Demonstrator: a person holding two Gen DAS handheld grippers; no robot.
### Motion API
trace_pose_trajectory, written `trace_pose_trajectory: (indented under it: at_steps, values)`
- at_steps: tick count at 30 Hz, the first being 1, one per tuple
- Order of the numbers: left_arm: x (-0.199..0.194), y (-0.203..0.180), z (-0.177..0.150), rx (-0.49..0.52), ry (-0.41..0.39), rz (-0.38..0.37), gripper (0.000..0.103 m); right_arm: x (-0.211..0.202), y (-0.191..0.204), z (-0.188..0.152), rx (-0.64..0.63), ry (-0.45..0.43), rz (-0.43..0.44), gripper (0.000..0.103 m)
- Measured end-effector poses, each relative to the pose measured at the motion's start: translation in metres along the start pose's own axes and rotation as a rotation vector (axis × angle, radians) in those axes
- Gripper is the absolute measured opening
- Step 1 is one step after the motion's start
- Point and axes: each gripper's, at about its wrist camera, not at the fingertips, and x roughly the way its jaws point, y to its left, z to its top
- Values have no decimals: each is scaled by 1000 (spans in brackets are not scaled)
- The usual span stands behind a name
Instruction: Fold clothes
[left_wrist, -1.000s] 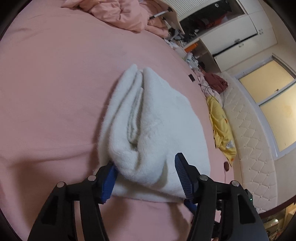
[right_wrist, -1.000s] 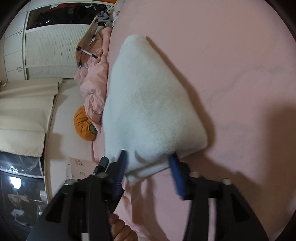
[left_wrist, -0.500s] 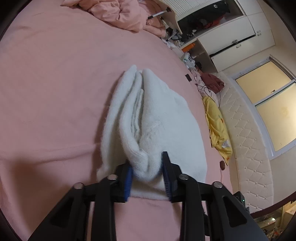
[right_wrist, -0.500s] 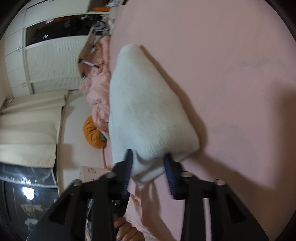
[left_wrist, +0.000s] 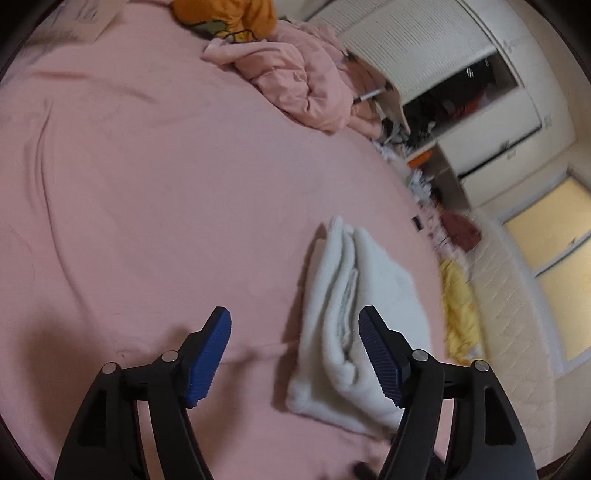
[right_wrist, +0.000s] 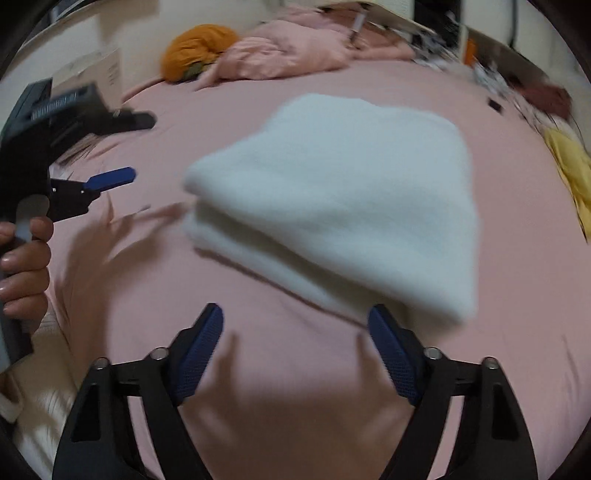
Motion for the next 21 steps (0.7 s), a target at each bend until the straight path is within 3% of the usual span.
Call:
trace_pose_trajectory:
  at_steps: [2,4,7,9,14,21]
  values:
    - [3,4,1,-25,16,-22,71,14,2,6,34,2,23,58]
    - [8,-2,0,-15,23,-24,71,29,-6,10,115,-6,19,51]
    - [12,-7,0,4,27,-20,71,47,-21,3,246,-17,49,48]
    - [14,-8,2,5,31,-19,71,50,-10,8,171,11,10,48]
    - [12,-5,5,-14,29,-35,71,25,16,26,73,-62,-34,48]
    - [11,-6,6,-10,18,-26,71,59,18,32,167,2,-99,48]
